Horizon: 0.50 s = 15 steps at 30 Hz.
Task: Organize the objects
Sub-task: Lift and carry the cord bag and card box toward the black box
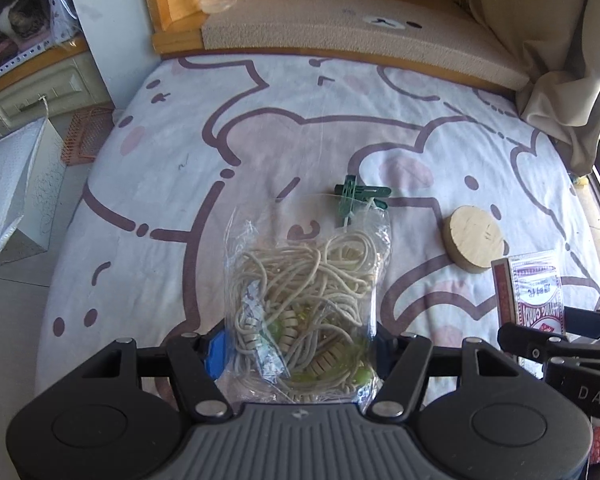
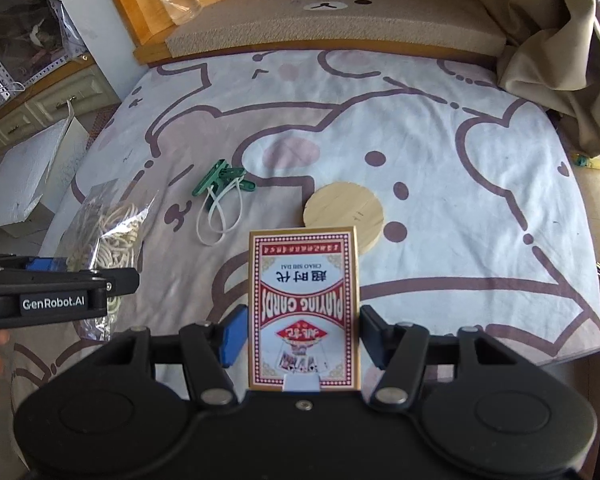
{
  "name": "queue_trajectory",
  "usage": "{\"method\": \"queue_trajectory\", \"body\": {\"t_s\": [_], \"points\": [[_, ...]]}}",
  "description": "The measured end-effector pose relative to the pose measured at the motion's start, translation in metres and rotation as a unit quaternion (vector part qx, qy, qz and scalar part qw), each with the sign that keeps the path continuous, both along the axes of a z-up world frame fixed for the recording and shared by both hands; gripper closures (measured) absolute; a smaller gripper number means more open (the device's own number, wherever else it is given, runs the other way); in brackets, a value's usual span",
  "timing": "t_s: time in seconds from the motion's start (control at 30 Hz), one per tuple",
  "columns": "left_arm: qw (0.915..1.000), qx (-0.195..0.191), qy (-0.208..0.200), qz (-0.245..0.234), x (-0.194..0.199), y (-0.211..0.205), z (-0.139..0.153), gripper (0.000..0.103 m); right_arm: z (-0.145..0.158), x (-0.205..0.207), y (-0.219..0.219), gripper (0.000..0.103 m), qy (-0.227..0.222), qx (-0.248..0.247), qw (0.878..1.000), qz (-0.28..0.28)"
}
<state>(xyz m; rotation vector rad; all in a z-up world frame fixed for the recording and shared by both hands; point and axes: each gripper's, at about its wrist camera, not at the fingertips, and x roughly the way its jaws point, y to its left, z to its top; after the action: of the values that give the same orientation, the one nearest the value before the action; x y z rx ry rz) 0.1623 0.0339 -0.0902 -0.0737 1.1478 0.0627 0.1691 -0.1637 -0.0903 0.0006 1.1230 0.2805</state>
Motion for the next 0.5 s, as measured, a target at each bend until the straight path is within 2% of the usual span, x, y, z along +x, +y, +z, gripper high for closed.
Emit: {"method": "queue_trajectory", "body": {"t_s": [0.5], "points": [[0.9982, 0.004, -0.058, 0.012, -0.050, -0.003, 0.052, 0.037, 0.059, -0.049, -0.013, 0.043, -0.072, -0.006, 0.997, -0.013]]}}
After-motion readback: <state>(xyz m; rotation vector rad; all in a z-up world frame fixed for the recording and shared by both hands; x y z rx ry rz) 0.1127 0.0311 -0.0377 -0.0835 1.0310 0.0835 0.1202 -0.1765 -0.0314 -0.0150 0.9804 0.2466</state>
